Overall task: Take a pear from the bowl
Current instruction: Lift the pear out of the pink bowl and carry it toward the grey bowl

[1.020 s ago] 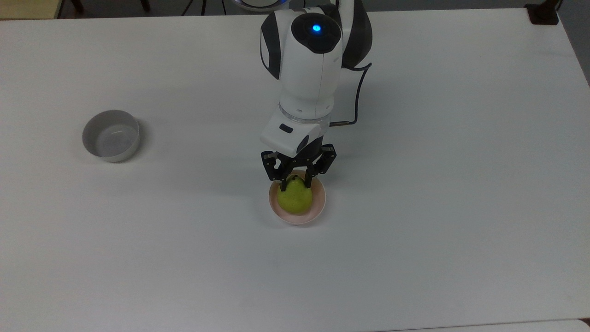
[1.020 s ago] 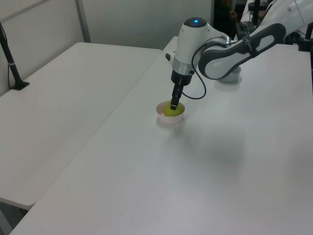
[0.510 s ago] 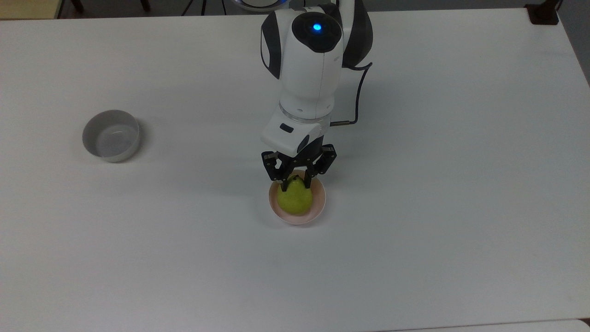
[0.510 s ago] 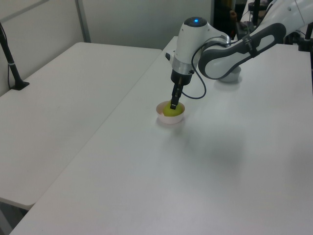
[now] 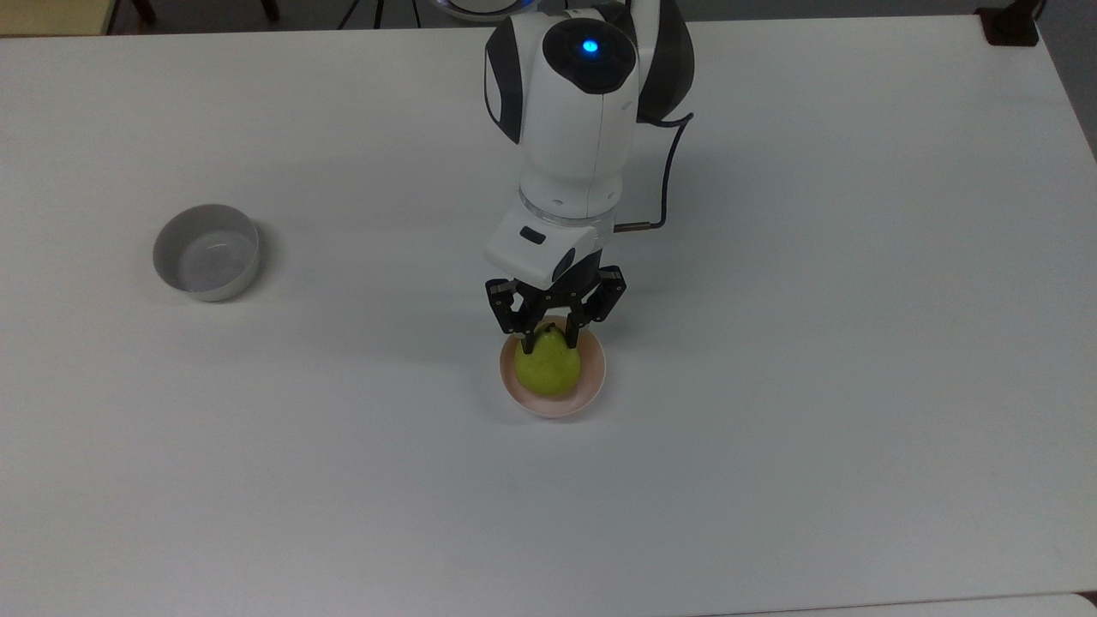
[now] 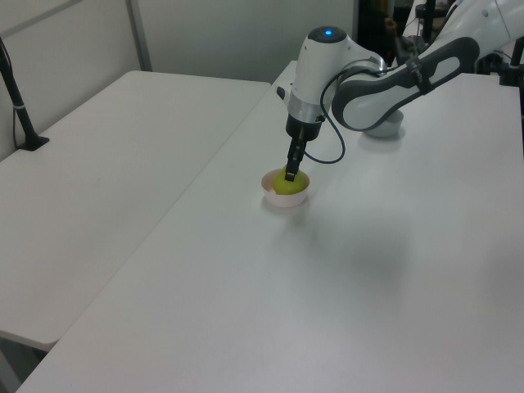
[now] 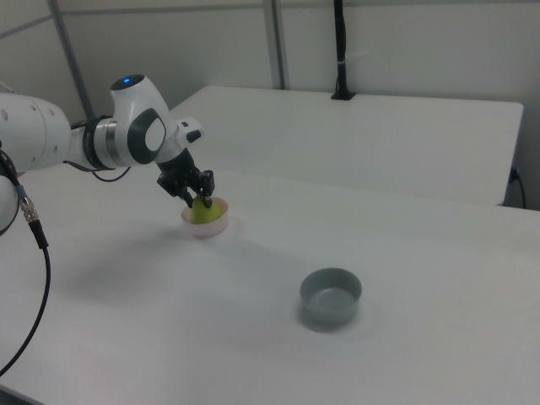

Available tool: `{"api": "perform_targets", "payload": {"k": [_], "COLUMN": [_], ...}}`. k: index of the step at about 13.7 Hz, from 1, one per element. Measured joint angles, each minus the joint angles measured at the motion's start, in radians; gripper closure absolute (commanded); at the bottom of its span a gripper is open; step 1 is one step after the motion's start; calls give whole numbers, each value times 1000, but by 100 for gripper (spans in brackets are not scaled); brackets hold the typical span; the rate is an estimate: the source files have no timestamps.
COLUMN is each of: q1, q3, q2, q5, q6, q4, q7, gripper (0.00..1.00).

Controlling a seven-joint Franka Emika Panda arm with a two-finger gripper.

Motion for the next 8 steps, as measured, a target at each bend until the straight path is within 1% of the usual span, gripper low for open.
{"api": "perform_targets", "payload": {"k": [8], "q1": [-3], "q3": [-2], "q2": [-79], "q5": [0], "q6": [-87], "q4": [7], "q7": [4], "gripper": [75]}}
